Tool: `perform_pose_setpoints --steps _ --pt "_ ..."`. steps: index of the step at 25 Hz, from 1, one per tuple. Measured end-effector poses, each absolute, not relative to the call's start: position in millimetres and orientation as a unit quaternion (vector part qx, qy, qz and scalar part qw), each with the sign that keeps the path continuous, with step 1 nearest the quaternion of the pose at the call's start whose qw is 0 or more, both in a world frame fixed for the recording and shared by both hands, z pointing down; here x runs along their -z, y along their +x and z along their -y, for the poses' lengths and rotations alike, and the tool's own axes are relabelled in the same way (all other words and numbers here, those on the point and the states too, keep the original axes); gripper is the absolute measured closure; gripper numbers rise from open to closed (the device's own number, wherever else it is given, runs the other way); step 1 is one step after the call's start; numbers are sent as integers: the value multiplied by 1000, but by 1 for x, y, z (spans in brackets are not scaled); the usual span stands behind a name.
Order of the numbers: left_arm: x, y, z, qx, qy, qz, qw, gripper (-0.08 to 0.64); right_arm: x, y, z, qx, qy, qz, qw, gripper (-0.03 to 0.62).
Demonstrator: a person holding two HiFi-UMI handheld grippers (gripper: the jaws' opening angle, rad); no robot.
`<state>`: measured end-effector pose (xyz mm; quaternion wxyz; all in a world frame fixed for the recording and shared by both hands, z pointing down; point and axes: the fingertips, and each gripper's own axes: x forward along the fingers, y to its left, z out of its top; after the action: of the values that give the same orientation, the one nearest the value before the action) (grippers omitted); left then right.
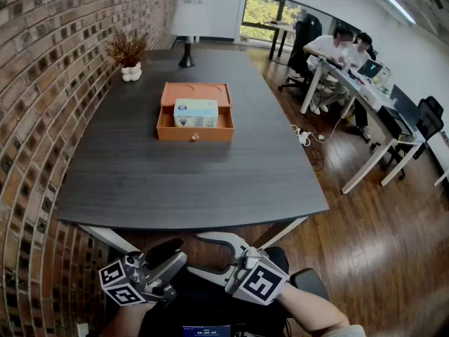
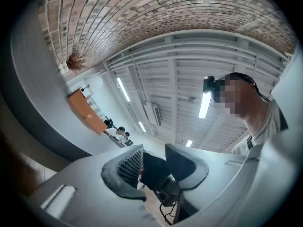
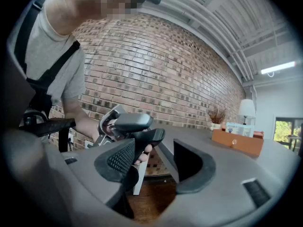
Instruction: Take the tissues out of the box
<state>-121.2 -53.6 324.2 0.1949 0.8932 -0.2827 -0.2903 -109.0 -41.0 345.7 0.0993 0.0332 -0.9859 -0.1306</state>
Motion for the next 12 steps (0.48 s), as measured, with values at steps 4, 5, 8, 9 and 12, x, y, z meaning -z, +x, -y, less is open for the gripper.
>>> perform_pose_setpoints --steps 4,5,8,9,12 --pt "-324 -121 54 290 893 283 195 426 -343 -108 44 130 42 986 91 337" --pt "-324 -122 54 290 893 283 195 426 -342 -107 45 129 43 987 90 337" --pt "-324 -121 54 289 893 283 196 426 -340 -107 47 128 46 987 86 337" --pt "-324 -121 54 289 893 283 196 426 -339 -106 47 127 46 987 85 337" --pt "-324 -121 53 288 893 284 197 426 -338 -106 47 124 46 988 80 337"
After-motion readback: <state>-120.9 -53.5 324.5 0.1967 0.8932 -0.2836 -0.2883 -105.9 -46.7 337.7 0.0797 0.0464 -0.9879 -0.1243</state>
